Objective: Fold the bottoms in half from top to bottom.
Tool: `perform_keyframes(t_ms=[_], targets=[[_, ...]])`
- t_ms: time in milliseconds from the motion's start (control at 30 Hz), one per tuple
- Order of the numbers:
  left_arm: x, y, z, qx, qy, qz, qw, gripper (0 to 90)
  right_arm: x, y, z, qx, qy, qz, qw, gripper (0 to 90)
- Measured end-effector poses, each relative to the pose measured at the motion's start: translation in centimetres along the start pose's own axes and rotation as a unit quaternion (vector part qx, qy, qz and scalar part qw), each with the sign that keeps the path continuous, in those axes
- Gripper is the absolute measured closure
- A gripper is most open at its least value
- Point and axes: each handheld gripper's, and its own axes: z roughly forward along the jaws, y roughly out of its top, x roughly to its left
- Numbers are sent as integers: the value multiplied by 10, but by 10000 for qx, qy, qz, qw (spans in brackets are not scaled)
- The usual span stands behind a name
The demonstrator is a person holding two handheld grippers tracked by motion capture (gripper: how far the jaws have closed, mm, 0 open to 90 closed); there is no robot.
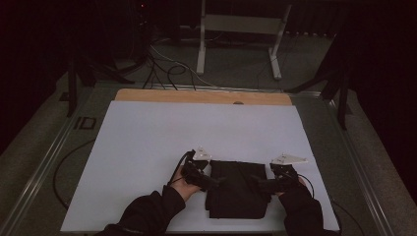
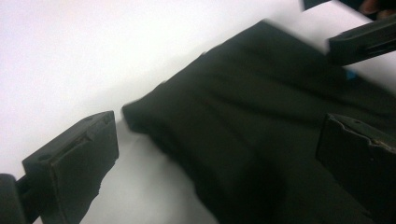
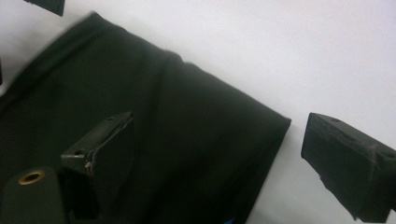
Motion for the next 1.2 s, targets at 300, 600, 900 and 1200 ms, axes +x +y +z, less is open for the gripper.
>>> perform_keyframes(t_ms=[300,600,900,1200], targets=[[9,-6,15,149,-140,-365,9991,0,-5,-10,11,314,-71,266,9991,95],[9,-8,25,402,-230,-439,9980,0,-7,-12,19,500,-117,431,9977,94],[3,-9,27,411,-128,-400,9983,29,-5,-14,25,681,-143,423,9967,94],[-10,-10,28,381,116,-441,9982,181,3,-14,26,796,-248,175,9964,187]])
